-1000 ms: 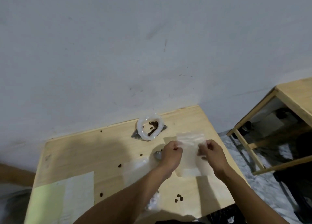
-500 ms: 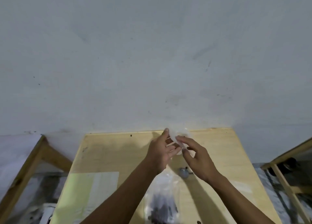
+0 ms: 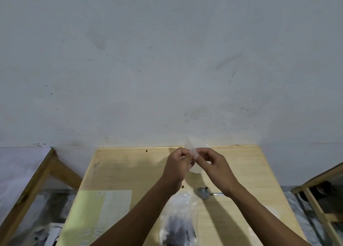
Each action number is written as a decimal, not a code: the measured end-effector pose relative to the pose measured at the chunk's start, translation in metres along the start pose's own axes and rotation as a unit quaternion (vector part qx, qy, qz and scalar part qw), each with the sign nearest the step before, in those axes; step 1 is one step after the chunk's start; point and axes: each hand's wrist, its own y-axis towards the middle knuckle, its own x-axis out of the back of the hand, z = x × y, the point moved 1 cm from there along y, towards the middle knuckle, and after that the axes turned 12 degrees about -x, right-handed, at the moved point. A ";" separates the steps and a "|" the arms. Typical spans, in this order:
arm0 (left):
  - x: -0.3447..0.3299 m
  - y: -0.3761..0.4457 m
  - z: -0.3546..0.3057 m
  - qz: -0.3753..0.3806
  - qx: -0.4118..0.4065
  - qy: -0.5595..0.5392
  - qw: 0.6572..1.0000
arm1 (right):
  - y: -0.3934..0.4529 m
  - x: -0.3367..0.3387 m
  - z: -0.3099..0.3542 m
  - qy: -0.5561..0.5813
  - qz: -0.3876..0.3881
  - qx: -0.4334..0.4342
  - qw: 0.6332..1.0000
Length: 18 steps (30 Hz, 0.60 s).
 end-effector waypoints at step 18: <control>-0.011 -0.007 0.019 -0.084 -0.006 0.190 0.978 | 0.008 -0.011 -0.029 -0.179 -0.180 0.018 0.967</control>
